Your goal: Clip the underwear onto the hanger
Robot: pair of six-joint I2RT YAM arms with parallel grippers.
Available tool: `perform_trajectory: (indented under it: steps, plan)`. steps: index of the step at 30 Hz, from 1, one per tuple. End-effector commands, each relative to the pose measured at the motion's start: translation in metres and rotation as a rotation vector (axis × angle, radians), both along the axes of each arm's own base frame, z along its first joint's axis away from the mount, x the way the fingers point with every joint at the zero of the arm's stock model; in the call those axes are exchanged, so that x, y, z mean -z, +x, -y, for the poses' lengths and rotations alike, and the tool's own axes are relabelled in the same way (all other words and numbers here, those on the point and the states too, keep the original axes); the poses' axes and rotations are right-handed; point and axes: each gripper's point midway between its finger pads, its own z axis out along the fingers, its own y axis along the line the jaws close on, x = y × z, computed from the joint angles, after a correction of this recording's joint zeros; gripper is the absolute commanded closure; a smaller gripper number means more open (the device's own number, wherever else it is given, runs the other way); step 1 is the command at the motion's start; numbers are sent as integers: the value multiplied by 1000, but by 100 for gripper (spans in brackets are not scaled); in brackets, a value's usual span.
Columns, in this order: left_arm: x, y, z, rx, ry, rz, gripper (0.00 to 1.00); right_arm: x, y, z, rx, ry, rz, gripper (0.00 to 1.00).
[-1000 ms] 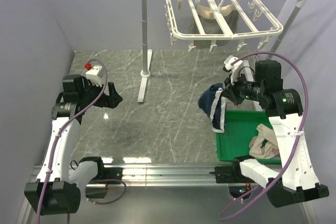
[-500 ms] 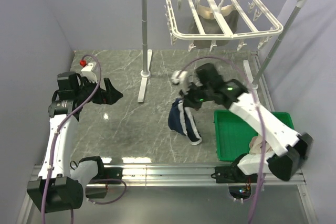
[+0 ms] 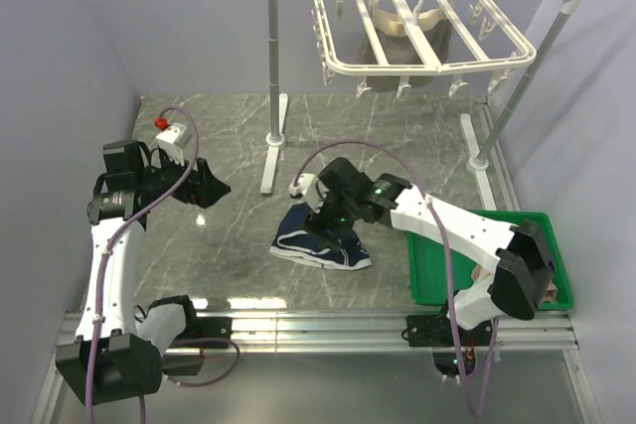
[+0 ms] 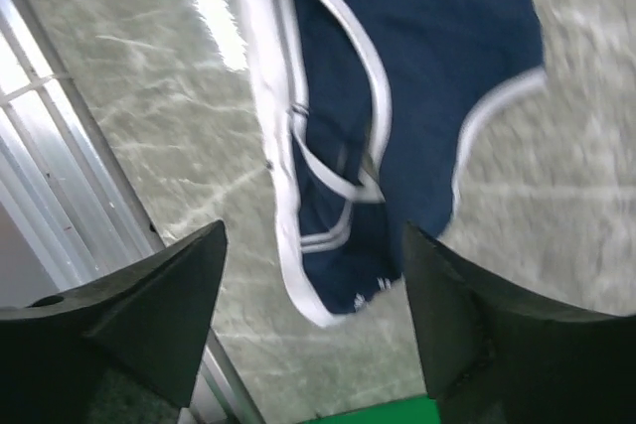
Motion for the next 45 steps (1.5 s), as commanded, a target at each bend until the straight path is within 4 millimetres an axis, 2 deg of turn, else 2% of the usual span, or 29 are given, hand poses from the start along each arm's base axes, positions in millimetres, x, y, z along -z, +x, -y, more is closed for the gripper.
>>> perform_trajectory:
  steps: [1,2,4,5,7,8,9,10,12,14,16,17,20,24,25,27,28,30,31,34,38,42,45]
  plan:
    - [13,-17,11,180,93,66,1,-9,12,19,105,42,-6,23]
    - [23,-23,21,245,121,53,1,0,12,28,127,26,-38,28]
    - [42,-25,27,278,184,23,2,11,10,35,147,3,-66,33]
    - [49,-28,42,337,208,30,3,20,7,39,152,-17,-75,37]
    - [68,-31,48,353,261,9,5,32,5,44,168,-50,-99,39]
    - [75,-37,62,403,278,1,9,38,3,47,177,-72,-110,41]
    - [80,-35,68,417,298,16,11,42,3,52,191,-82,-127,41]
    - [94,-41,76,447,351,2,15,48,2,55,206,-94,-149,41]
    - [109,-41,84,469,390,-15,19,55,3,64,241,-97,-190,41]
    - [128,-44,90,488,421,-63,26,57,6,69,268,-87,-211,41]
    - [138,-44,97,503,445,-83,36,52,9,71,291,-50,-232,41]
    - [148,-44,99,508,453,-120,39,49,11,69,288,-34,-229,41]
    - [155,-42,107,519,434,-151,50,32,15,55,261,62,-201,43]
    - [147,-35,114,502,354,-167,52,18,23,40,249,146,-168,51]
    - [140,-25,108,463,324,-168,50,19,27,39,254,144,-151,55]
    - [126,-17,107,443,235,-190,48,26,29,33,228,105,-112,56]
    - [123,-7,94,391,204,-208,45,26,31,30,217,83,-87,56]
    - [117,-3,89,372,131,-253,41,35,31,24,194,9,-17,56]
    - [116,4,76,324,98,-271,38,32,33,18,184,6,18,55]
    - [111,11,59,260,9,-302,33,31,35,2,154,-39,114,55]
    - [109,18,42,204,-36,-326,29,41,31,-17,105,-102,153,56]
    - [107,22,32,170,-29,-317,28,49,9,-35,-5,-127,135,57]
    - [106,22,31,166,-30,-311,28,67,-2,-36,-49,-203,101,58]
